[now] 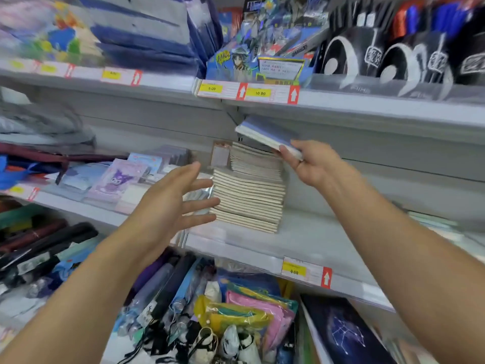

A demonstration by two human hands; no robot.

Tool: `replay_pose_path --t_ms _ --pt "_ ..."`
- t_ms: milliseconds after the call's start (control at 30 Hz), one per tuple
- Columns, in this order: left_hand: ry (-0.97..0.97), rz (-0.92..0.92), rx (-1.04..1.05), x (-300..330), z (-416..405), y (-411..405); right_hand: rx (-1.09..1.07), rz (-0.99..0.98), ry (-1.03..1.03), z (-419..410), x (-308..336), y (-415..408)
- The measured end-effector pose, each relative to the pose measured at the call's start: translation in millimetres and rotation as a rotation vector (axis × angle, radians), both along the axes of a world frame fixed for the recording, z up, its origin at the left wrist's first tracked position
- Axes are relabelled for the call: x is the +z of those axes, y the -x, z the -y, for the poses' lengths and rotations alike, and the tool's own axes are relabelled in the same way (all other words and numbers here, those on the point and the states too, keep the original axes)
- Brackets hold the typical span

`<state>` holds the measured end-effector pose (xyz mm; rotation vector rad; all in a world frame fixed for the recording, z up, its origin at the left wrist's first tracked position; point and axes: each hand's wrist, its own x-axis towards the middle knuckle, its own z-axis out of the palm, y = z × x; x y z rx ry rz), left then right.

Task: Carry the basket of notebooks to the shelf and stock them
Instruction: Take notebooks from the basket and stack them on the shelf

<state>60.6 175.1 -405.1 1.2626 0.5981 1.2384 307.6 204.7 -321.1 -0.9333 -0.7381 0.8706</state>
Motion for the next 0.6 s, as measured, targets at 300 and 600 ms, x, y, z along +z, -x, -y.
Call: replay_pose_path --t_ms 300,600 --pt "0.110 -0.089 0.096 -33 -13 -8 -0.220 0.771 0.361 -75 -4 -42" --pt "0.111 -0.235 0.064 -51 -17 -9 -0.067 0.869 0.426 -96 -9 -38"
